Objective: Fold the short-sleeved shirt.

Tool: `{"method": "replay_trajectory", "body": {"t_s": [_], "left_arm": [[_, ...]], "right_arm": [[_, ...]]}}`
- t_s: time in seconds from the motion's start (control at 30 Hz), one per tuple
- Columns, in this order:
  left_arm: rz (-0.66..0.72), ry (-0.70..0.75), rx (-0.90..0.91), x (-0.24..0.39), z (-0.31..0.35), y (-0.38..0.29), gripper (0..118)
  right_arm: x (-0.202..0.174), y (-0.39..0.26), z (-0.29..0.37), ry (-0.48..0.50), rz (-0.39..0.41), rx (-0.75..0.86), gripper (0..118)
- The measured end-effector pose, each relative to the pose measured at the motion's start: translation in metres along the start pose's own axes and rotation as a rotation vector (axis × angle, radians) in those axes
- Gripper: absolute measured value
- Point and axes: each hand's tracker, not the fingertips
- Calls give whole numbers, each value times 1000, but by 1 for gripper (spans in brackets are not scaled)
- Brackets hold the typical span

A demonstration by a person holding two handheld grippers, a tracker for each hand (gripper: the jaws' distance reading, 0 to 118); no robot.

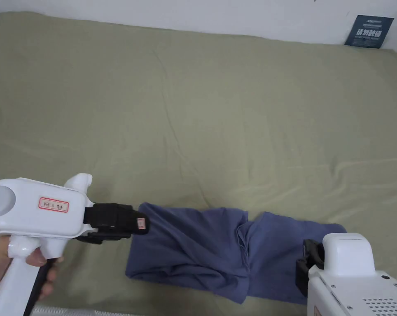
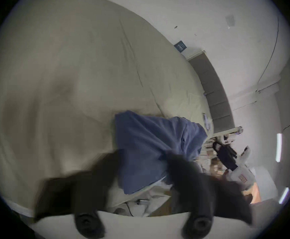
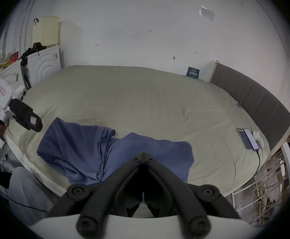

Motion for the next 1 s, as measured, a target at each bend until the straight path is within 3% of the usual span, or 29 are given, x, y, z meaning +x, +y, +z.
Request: {"method": "replay_trajectory", "body": {"t_s": [0.03,0.07,0.17,0.27,0.3,0.33,0.37,0.4,0.43,0.5,0.53,0.6,0.8,1.0], "left_arm": [[15,-39,-33,-5,-8,0,118],[35,-45,23,-8,-8,-3,117],[90,-74,-30,-14,-27,-2,116],[145,-206,-47,-21,-45,1,111],[170,-229,-47,-18,-48,1,102],[192,-246,-60,-15,-55,1,77],[207,-185,-66,-11,-62,-1,16],[196,-105,-80,-13,-71,0,12],[140,-15,-81,-10,-76,-3,12],[219,-164,-56,-10,-60,0,11],[224,-149,-37,-11,-59,2,11],[150,-39,4,-1,-40,6,11],[156,74,194,8,45,-10,11],[85,286,241,28,114,-25,11]], "right_arm": [[-1,0,0,1,1,-2,0],[-2,1,0,4,2,-6,0],[-2,1,1,3,11,-6,0],[1,1,0,3,10,-8,0],[2,1,0,1,9,-8,0],[5,1,1,1,5,-7,0],[6,1,2,0,0,-5,0],[8,1,3,1,-5,-5,0],[9,1,4,0,-9,-3,0],[13,2,7,-3,-15,5,0],[15,4,9,-5,-21,10,0],[18,7,11,0,-25,23,0],[20,17,13,15,-29,68,0],[15,22,12,50,-4,94,0]]}}
